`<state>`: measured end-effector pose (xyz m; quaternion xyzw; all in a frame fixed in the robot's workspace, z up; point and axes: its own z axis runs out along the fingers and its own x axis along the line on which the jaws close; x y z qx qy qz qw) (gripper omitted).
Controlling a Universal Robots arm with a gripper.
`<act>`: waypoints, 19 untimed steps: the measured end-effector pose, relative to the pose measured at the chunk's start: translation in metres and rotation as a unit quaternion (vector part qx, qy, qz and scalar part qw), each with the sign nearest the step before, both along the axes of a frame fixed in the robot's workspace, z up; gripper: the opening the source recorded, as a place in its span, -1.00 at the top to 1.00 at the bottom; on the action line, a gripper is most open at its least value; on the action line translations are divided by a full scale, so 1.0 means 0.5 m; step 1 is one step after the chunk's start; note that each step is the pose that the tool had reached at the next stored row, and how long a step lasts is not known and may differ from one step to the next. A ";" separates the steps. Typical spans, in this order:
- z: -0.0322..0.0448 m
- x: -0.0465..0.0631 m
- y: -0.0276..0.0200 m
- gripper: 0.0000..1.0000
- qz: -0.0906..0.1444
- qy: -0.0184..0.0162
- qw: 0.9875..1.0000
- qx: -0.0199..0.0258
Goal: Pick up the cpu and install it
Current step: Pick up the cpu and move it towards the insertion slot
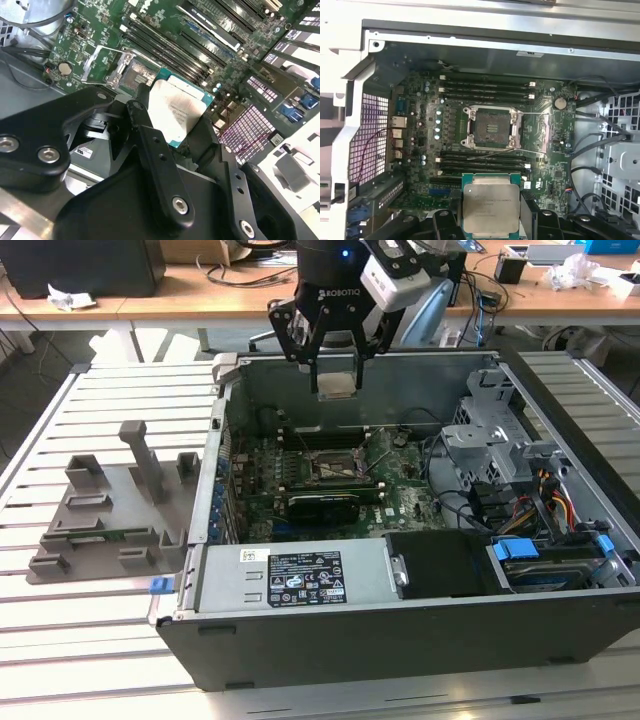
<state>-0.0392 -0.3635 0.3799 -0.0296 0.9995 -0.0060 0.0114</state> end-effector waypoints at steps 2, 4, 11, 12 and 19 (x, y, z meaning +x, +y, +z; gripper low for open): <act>0.000 0.009 0.0000 -0.09 0.000 0.000 1.000 0.000; 0.000 0.015 0.0000 -0.09 0.000 0.000 1.000 0.000; -0.001 0.042 0.0000 -0.09 0.000 0.000 1.000 0.000; -0.002 0.044 0.0000 -0.09 0.000 0.000 1.000 0.000; -0.002 0.072 0.0000 -0.09 0.000 0.000 1.000 -0.001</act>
